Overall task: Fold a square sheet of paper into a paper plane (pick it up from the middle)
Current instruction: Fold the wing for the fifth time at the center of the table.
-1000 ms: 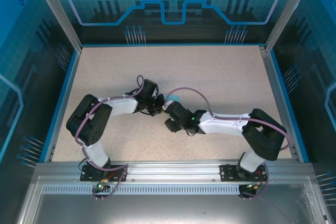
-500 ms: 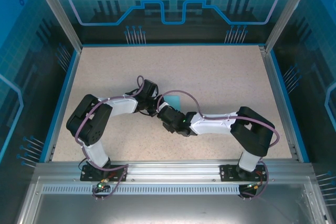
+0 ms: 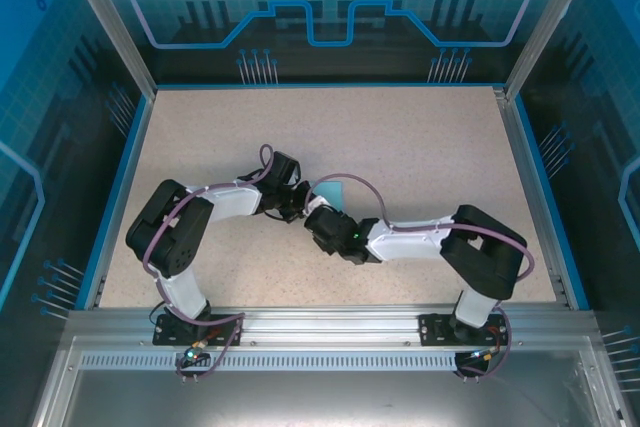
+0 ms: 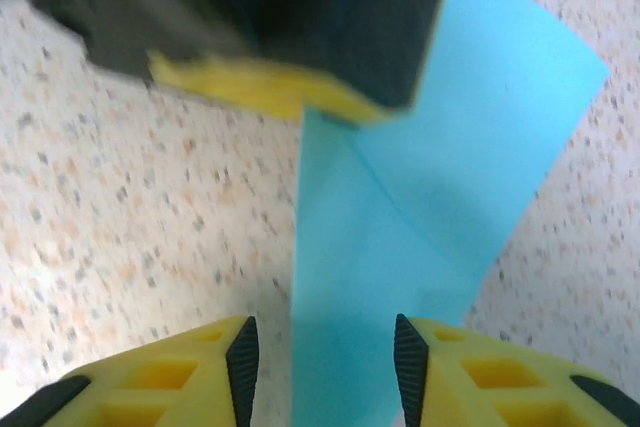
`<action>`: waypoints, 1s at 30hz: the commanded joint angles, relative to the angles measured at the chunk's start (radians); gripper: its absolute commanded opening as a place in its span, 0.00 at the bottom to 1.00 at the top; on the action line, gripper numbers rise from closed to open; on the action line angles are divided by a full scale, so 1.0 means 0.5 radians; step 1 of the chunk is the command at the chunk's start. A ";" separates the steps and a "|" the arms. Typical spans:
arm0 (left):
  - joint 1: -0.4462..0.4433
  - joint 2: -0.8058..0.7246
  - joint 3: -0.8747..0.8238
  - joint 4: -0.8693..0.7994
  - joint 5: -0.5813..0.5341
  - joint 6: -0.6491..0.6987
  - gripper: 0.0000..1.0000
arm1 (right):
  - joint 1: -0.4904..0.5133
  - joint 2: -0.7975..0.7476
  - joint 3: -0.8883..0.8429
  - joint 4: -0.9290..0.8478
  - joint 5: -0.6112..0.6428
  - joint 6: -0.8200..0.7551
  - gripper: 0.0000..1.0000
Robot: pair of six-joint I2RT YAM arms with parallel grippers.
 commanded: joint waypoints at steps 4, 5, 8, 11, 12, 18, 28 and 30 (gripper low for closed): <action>0.009 -0.036 0.064 -0.011 0.073 0.021 0.05 | -0.026 -0.157 -0.222 0.176 -0.135 0.046 0.50; 0.010 -0.037 0.064 -0.012 0.076 0.021 0.05 | -0.027 -0.143 -0.213 0.171 -0.137 0.038 0.51; 0.009 -0.035 0.068 -0.013 0.085 0.017 0.05 | -0.024 -0.086 -0.163 0.161 -0.110 0.024 0.51; 0.009 -0.033 0.067 -0.019 0.088 0.022 0.06 | -0.024 -0.043 -0.139 0.179 -0.037 0.017 0.50; 0.008 -0.036 0.067 -0.023 0.090 0.022 0.06 | -0.024 -0.030 -0.129 0.179 -0.012 0.012 0.50; 0.009 -0.036 0.067 -0.025 0.094 0.021 0.06 | -0.029 0.021 -0.118 0.246 0.018 -0.055 0.45; 0.009 -0.010 0.088 -0.055 0.106 0.019 0.06 | -0.048 0.066 -0.129 0.319 0.086 -0.077 0.38; 0.008 -0.010 0.090 -0.056 0.107 0.018 0.06 | -0.051 0.076 -0.132 0.323 0.084 -0.077 0.36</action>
